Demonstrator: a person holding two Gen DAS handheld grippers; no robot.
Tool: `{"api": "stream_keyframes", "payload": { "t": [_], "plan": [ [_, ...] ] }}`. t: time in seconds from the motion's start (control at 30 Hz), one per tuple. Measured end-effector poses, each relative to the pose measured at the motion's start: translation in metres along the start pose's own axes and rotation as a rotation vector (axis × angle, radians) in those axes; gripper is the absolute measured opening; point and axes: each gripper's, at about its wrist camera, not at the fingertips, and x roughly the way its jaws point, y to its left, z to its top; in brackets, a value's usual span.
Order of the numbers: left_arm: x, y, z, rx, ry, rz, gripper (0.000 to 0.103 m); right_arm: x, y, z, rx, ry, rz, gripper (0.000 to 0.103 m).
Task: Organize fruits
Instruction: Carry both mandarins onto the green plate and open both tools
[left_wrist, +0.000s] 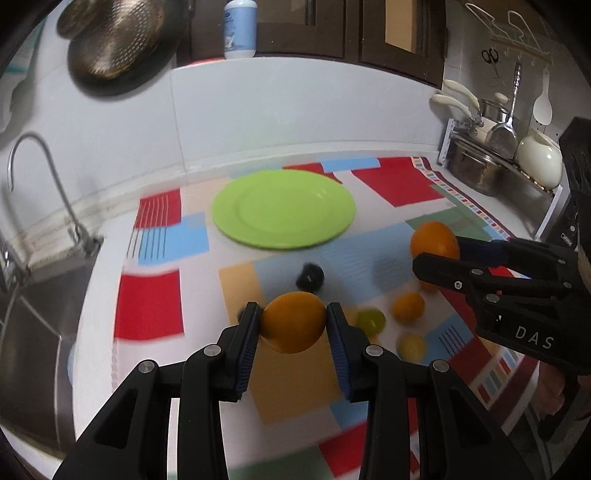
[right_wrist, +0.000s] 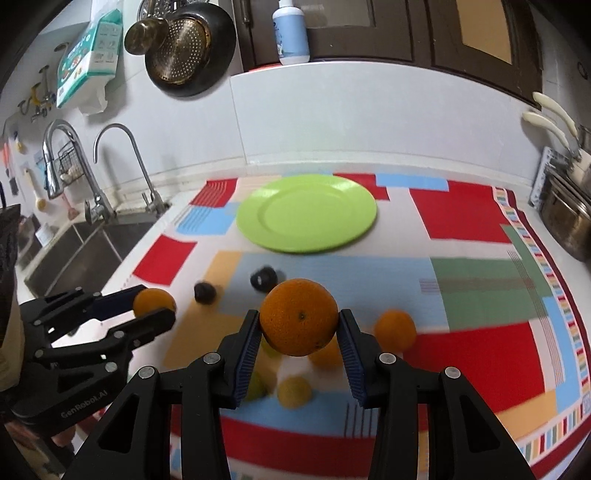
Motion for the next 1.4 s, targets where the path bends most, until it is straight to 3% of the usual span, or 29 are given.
{"api": "stream_keyframes", "payload": {
  "t": [0.27, 0.57, 0.8, 1.17, 1.3, 1.4],
  "plan": [
    [0.037, 0.018, 0.048, -0.025, 0.037, -0.059, 0.036, 0.036, -0.004, 0.050, -0.050, 0.014, 0.024, 0.043],
    [0.092, 0.030, 0.082, -0.001, 0.085, -0.070, 0.036, 0.092, -0.019, 0.092, -0.095, 0.106, 0.044, 0.043],
    [0.130, 0.035, 0.091, 0.025, 0.121, -0.057, 0.036, 0.136, -0.029, 0.096, -0.106, 0.182, 0.046, 0.043],
    [0.166, 0.038, 0.095, 0.038, 0.166, -0.055, 0.037, 0.170, -0.039, 0.096, -0.108, 0.218, 0.041, 0.043],
    [0.166, 0.039, 0.095, 0.037, 0.168, -0.035, 0.050, 0.176, -0.041, 0.098, -0.098, 0.219, 0.045, 0.044],
    [0.158, 0.041, 0.094, 0.041, 0.155, -0.004, 0.050, 0.170, -0.043, 0.100, -0.086, 0.191, 0.010, 0.055]
  ]
}}
